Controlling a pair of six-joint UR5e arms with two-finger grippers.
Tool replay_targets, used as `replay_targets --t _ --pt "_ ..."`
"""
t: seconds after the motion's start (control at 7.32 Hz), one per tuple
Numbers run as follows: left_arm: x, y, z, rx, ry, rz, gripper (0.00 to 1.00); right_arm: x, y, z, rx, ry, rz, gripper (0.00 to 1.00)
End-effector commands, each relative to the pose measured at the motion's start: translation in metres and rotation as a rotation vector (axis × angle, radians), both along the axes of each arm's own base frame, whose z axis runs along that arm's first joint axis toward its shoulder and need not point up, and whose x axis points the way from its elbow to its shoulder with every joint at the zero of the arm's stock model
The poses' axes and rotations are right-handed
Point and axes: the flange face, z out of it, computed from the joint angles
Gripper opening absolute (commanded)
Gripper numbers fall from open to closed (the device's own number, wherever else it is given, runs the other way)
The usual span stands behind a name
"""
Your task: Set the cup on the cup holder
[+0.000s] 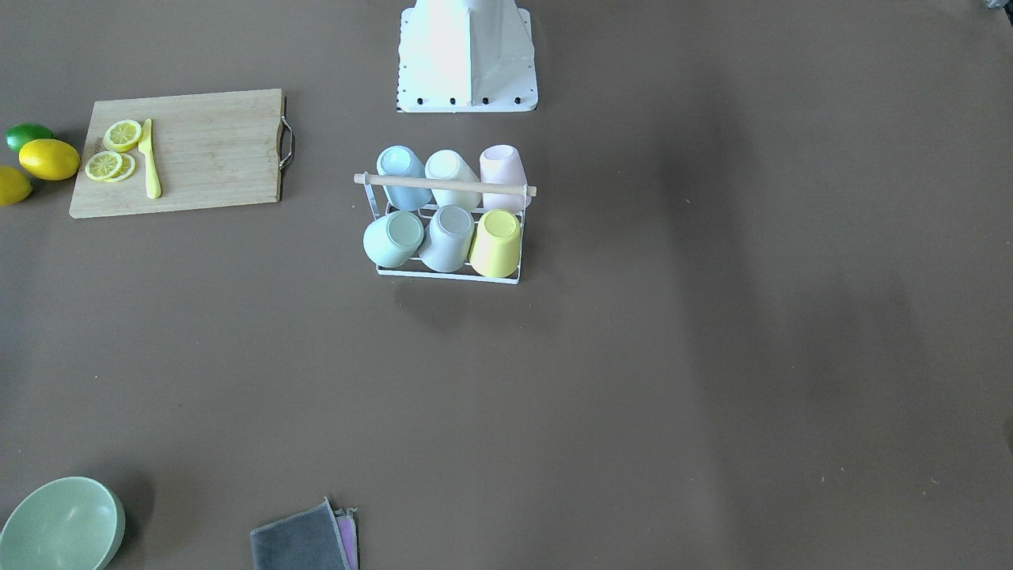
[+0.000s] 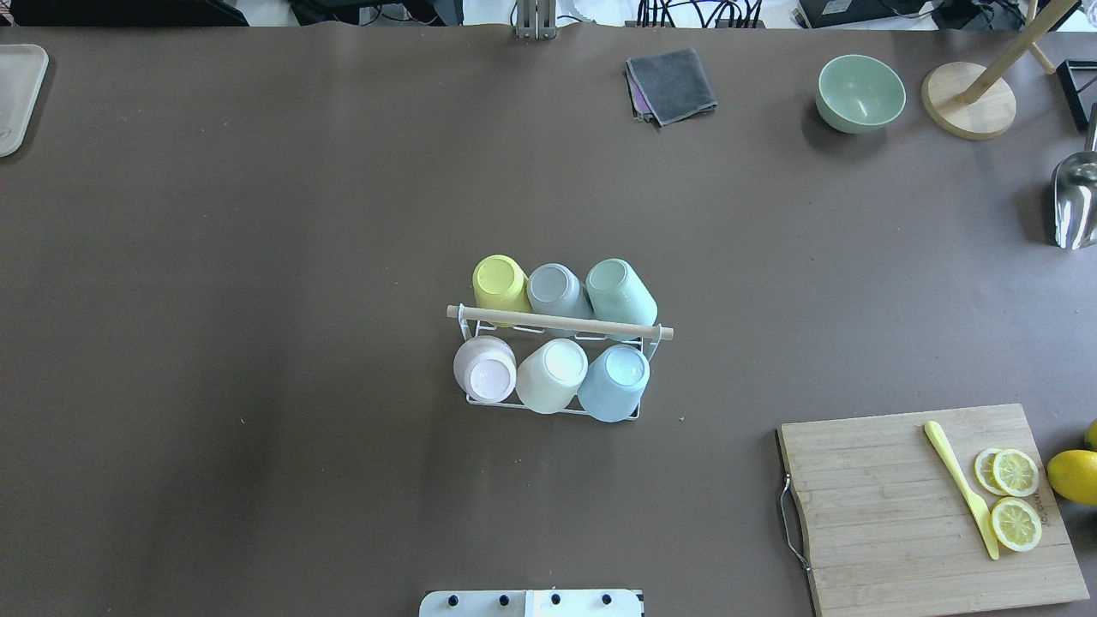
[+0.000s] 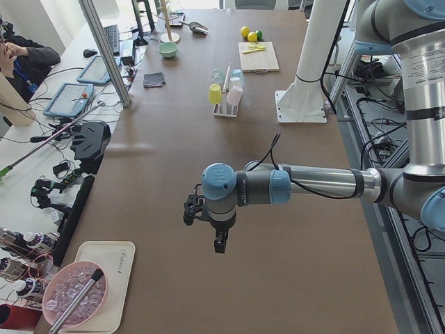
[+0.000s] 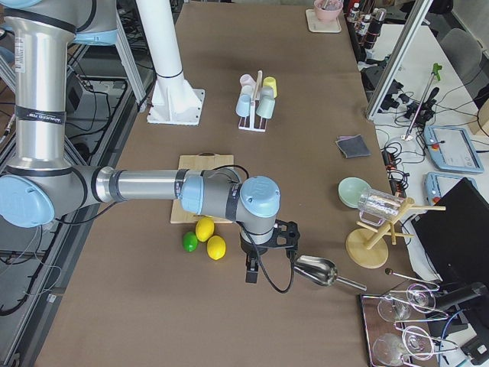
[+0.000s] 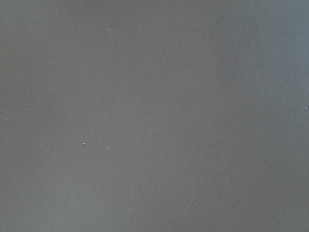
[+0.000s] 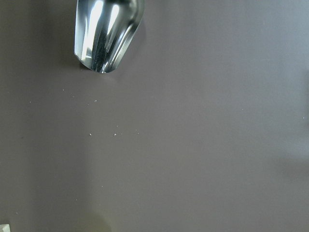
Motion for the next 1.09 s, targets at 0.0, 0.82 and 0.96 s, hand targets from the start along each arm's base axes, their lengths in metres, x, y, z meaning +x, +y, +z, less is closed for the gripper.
replay_targets --t 0.0,0.82,0.96 --pt "-0.011 -0.001 -0.004 0.009 -0.008 -0.014 0.99 0.000 -0.001 0.000 0.004 0.003 0.000 1.00" --pt "-0.011 0.002 0.012 -0.022 -0.006 -0.022 0.99 -0.002 0.002 0.012 -0.019 0.015 -0.007 1.00" --pt "-0.011 0.001 0.011 -0.019 -0.006 -0.020 0.98 -0.001 0.002 0.011 -0.016 0.017 -0.007 1.00"
